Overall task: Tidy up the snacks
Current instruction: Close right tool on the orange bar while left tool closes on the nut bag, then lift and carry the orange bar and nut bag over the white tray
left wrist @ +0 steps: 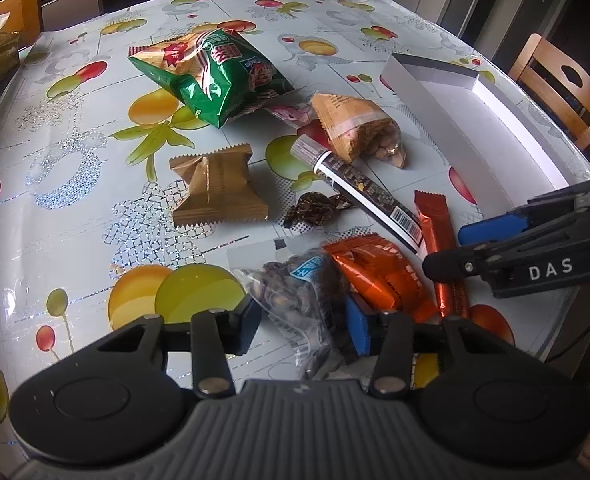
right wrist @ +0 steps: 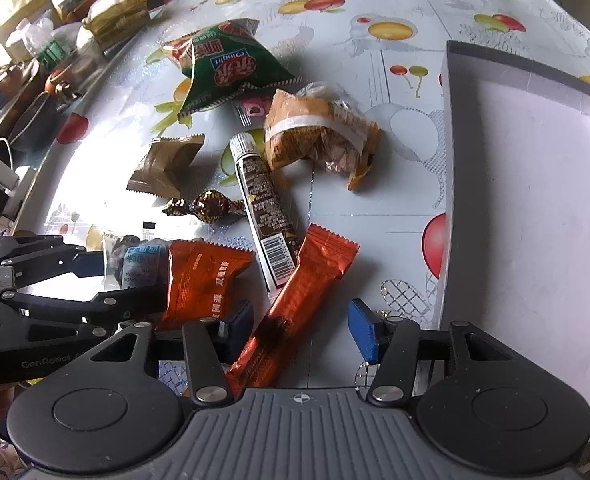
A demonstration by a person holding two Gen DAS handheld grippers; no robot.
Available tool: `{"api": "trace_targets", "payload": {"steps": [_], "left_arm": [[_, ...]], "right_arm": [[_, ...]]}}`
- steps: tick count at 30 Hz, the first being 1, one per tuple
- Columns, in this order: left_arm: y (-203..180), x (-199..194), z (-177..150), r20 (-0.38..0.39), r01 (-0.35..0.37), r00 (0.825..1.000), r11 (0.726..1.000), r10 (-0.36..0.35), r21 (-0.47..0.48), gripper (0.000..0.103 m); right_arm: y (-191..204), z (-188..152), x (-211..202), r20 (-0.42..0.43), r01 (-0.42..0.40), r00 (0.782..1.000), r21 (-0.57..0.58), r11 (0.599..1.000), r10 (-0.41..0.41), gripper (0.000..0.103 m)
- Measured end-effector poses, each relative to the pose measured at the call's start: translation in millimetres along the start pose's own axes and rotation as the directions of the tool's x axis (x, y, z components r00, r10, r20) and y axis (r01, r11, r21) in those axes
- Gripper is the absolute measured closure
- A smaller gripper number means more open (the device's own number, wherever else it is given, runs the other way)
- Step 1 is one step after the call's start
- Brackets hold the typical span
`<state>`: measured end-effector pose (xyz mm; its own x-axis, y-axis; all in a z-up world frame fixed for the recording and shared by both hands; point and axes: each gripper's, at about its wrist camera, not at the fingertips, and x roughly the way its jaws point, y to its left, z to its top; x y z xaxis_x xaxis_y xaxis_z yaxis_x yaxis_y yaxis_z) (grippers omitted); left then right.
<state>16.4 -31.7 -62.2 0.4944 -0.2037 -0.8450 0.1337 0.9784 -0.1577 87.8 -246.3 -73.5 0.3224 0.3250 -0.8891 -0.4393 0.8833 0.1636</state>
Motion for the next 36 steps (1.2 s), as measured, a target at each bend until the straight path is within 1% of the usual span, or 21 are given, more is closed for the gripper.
{"api": "trace_targets", "payload": {"steps": [1, 3, 7, 9, 17, 22, 26, 31, 36], "left_arm": [[0.2, 0.0, 0.2, 0.001, 0.002, 1.0, 1.0, -0.002, -0.002, 0.06], [0.6, -0.3, 0.5, 0.002, 0.009, 1.0, 1.0, -0.009, -0.006, 0.064], [-0.1, -0.4, 1.7, 0.003, 0.016, 1.0, 1.0, -0.016, -0.002, 0.067], [-0.9, -0.1, 2.4, 0.004, 0.02, 1.0, 1.0, -0.02, 0.0, 0.069], [-1.0, -0.5, 3.5, 0.007, 0.033, 0.999, 0.999, -0.033, 0.004, 0.074], [-0.5, -2.7, 3.6, 0.014, 0.037, 0.999, 0.999, -0.037, 0.005, 0.077], [2.7, -6.6, 3.9, 0.028, 0.021, 0.999, 1.0, -0.021, -0.004, 0.078], [4.5, -11.7, 3.8, 0.036, 0.019, 0.999, 1.0, -0.019, -0.005, 0.079], [3.6, -22.5, 8.1, 0.072, 0.011, 0.997, 1.0, -0.012, 0.011, 0.079]], "right_arm": [[0.4, 0.6, 0.4, 0.001, 0.0, 1.0, -0.001, 1.0, 0.0, 0.051], [1.6, 2.3, 1.0, 0.0, -0.001, 1.0, -0.009, 1.0, 0.001, 0.058], [5.7, 2.1, 1.8, 0.001, 0.008, 1.0, -0.04, 0.999, -0.008, 0.062], [6.1, 2.5, 1.8, 0.003, 0.014, 1.0, -0.048, 0.999, -0.014, 0.067], [3.0, 2.2, 0.2, 0.008, 0.022, 1.0, -0.041, 0.999, -0.022, 0.076], [0.3, 2.0, -2.1, 0.015, 0.02, 1.0, -0.027, 0.999, -0.02, 0.078], [-0.6, 3.0, -4.8, 0.023, 0.017, 1.0, -0.021, 1.0, -0.017, 0.079], [-0.7, 3.9, -7.6, 0.031, 0.016, 0.999, -0.018, 1.0, -0.015, 0.079], [1.9, 6.6, -13.5, 0.051, 0.011, 0.999, -0.027, 1.0, -0.009, 0.08]]}}
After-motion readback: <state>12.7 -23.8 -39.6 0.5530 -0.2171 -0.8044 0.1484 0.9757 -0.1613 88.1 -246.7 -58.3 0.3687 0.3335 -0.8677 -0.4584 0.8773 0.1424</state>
